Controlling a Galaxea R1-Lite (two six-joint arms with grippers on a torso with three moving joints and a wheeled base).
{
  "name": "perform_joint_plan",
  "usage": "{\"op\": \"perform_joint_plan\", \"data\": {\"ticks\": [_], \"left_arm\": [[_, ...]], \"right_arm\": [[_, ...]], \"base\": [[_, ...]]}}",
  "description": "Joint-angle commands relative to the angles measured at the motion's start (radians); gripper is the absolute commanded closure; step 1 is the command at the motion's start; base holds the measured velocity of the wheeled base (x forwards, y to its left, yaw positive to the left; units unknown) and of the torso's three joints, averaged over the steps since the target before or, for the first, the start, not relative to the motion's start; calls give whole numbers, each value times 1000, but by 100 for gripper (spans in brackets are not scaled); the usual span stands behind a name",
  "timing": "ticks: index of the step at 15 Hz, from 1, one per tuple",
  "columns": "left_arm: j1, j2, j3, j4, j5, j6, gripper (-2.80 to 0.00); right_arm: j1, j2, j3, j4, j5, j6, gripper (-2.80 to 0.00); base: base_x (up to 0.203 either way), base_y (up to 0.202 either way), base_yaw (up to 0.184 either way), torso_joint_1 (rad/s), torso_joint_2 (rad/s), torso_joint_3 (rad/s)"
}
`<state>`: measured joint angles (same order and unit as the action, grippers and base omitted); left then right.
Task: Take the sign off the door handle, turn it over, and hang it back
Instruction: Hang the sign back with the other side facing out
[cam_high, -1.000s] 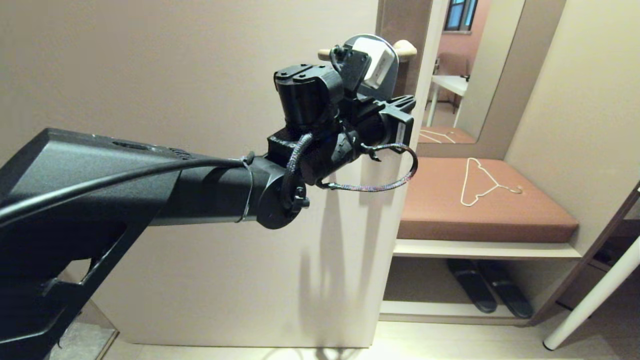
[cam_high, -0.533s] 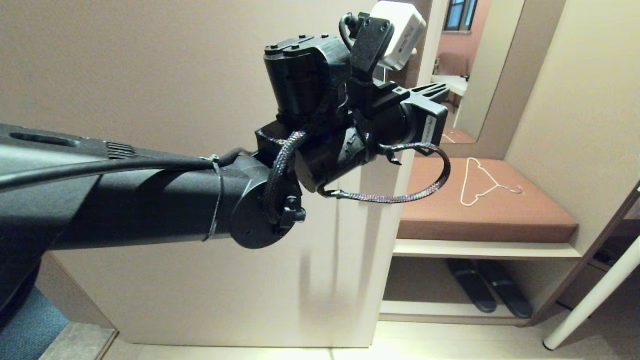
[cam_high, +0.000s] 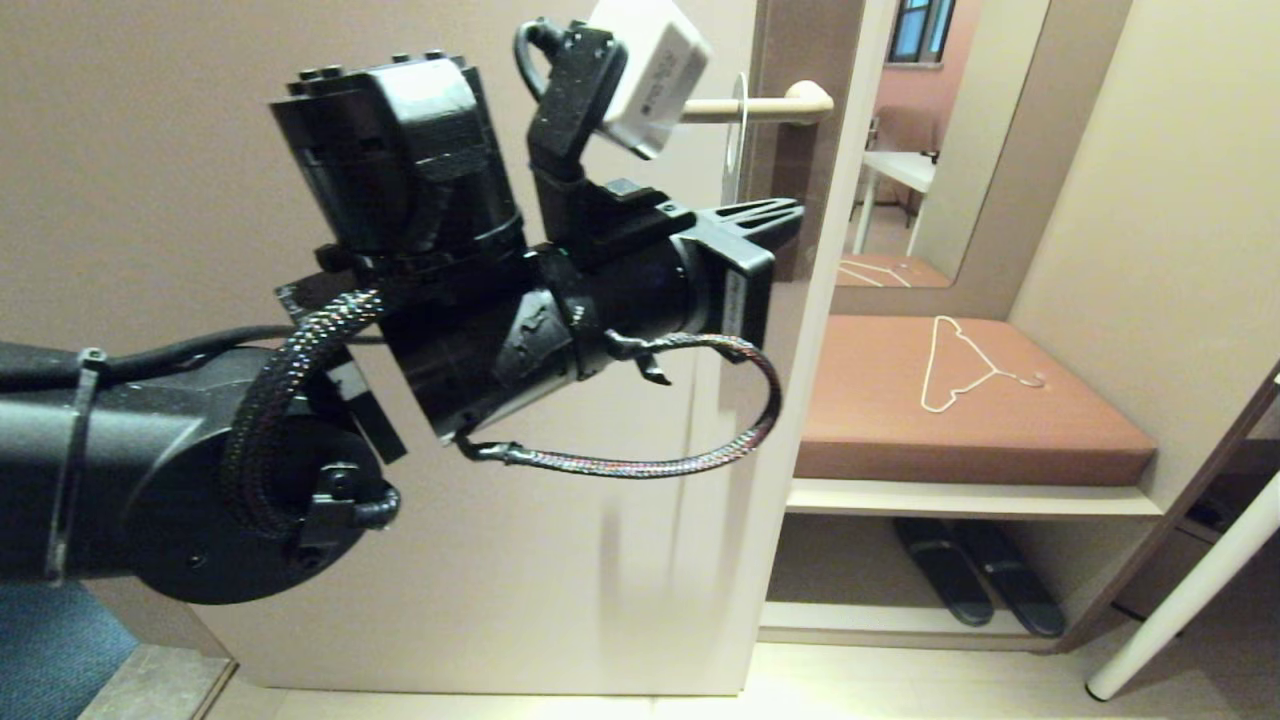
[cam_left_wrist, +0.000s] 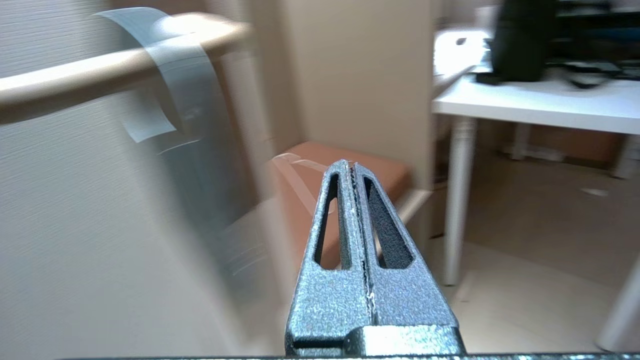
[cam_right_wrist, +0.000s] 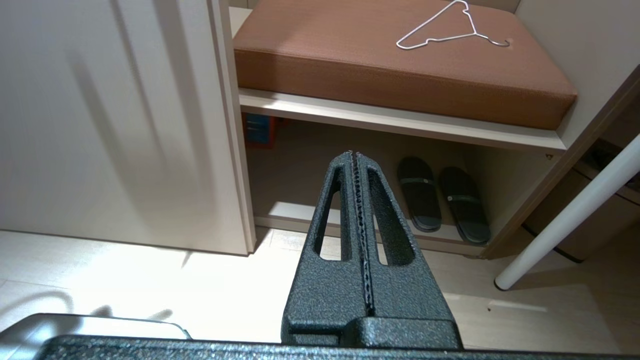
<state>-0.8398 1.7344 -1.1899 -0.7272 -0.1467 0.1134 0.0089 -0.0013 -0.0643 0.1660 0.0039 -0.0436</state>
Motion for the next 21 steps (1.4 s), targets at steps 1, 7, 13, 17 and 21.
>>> {"op": "perform_joint_plan", "data": {"ticks": [1,7,13,17,21], "left_arm": [[50,-65,40,-6,-1,1,0],[152,-43,31,-5,-10,-1,0],[151,62,-57,-5,-10,-1,0],[149,113,-85,-4,-10,-1,0],[148,146,-88,-6,-11,0,0]], "right_arm": [[0,1,0,1,1,-1,0],[0,1,0,1,1,-1,0],[0,1,0,1,1,-1,0],[0,1,0,1,1,-1,0],[0,1,0,1,1,-1,0]], "base": [[0,0,0,0,0,0],[0,0,0,0,0,0],[0,0,0,0,0,0],[0,0,0,0,0,0],[0,0,0,0,0,0]]}}
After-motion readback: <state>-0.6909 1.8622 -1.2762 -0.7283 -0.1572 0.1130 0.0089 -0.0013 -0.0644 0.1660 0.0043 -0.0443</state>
